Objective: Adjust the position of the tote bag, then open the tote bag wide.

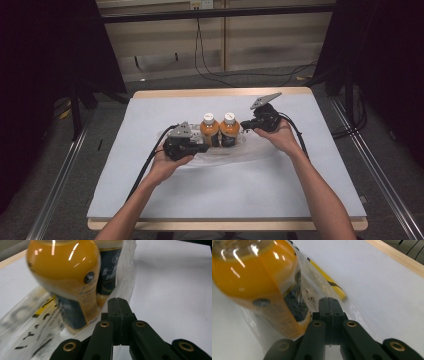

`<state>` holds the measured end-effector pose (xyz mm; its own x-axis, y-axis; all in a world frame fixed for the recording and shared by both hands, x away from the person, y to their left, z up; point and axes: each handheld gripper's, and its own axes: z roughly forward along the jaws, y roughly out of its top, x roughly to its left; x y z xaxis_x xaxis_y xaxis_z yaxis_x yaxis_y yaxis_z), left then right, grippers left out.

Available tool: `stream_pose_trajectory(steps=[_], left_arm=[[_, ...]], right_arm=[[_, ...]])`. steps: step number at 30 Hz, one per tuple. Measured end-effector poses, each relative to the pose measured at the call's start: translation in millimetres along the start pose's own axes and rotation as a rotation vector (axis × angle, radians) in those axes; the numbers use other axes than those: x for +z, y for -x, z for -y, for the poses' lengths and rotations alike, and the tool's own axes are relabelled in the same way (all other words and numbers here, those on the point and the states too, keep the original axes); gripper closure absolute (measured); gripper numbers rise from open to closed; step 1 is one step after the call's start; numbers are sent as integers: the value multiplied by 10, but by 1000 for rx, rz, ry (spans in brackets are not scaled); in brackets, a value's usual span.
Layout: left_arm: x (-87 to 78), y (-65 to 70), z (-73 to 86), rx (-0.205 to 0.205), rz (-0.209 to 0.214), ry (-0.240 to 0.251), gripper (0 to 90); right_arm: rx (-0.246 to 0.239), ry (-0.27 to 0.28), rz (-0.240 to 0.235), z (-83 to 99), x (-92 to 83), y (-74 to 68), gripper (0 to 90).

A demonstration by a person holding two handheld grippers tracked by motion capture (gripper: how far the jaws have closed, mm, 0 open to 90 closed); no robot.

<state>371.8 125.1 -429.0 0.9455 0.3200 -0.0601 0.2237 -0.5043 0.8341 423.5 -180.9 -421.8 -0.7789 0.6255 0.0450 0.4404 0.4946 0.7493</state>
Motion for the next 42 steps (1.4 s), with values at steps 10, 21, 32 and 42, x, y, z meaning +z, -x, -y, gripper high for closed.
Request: stream_pose_trajectory(steps=[10,21,32,42], left_arm=[[304,80,-101,29,13,-24,900],[456,-14,-35,16,-65,-68,900],[689,29,67,75,-105,-127,900],[713,122,153,77,-99,-180,900]], right_arm=[[13,-40,-12,-75,299,9,900],[42,-71,-34,-8,538,66,900],[59,-111,-53,64,714,51,900],[108,-119,-63,63,831,151,900]])
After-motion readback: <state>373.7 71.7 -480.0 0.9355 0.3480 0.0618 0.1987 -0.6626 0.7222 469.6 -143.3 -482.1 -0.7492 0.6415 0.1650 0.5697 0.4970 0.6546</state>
